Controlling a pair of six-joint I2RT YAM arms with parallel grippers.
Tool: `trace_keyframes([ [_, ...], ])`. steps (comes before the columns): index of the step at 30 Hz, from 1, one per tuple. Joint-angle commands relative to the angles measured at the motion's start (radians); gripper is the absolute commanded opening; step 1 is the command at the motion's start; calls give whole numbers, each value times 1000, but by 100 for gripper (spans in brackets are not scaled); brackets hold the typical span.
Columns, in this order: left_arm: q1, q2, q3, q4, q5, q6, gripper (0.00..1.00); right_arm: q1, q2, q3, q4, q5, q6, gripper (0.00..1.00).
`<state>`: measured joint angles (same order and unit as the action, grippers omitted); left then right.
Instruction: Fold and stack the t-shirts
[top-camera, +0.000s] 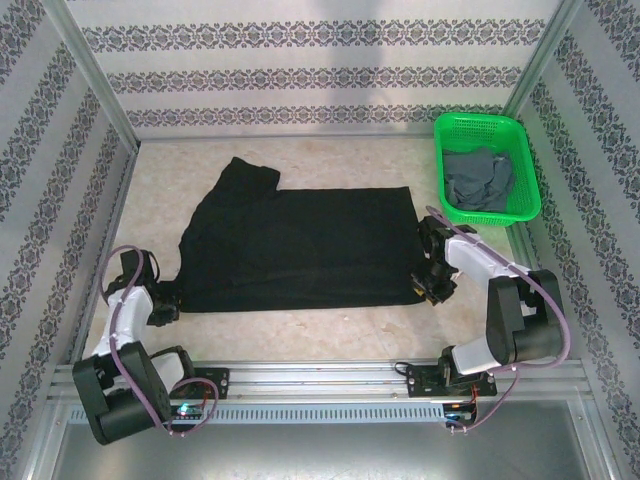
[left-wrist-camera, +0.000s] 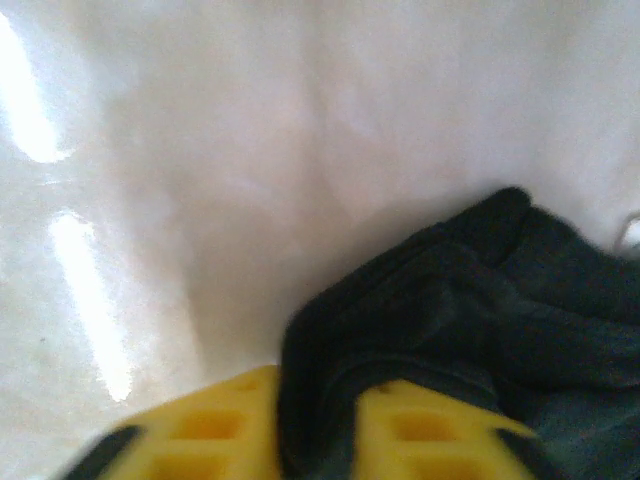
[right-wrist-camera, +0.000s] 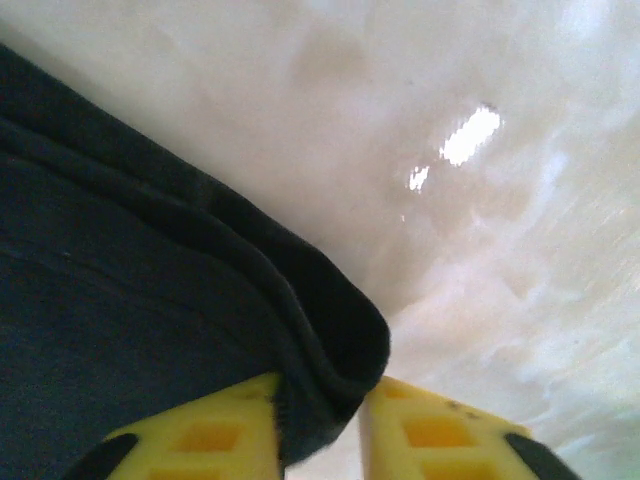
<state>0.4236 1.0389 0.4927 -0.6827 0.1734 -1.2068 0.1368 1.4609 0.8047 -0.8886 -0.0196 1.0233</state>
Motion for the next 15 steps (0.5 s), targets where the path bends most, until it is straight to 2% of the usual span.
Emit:
trace_keyframes([
  [1, -18, -78, 22, -108, -88, -18, 47, 5, -21, 50, -25, 20, -58, 33],
  [3, -43, -124, 71, -180, -130, 6, 56, 34, -37, 88, -36, 40, -89, 38],
  [5, -94, -162, 134, -233, -158, 41, 61, 70, -61, 127, -40, 57, -122, 43],
  [8, -237, -159, 202, -232, -135, 76, 62, 115, -116, 150, 20, 36, -181, 52],
  [10, -387, -133, 212, -190, -106, 61, 62, 126, -148, 122, 159, -76, -239, 57],
  [13, -607, -57, 174, -11, -37, -28, 62, 134, -125, 98, 344, -281, -303, 56],
  [15, -698, 21, 169, 76, -15, -82, 62, 141, -84, 109, 384, -363, -317, 55],
])
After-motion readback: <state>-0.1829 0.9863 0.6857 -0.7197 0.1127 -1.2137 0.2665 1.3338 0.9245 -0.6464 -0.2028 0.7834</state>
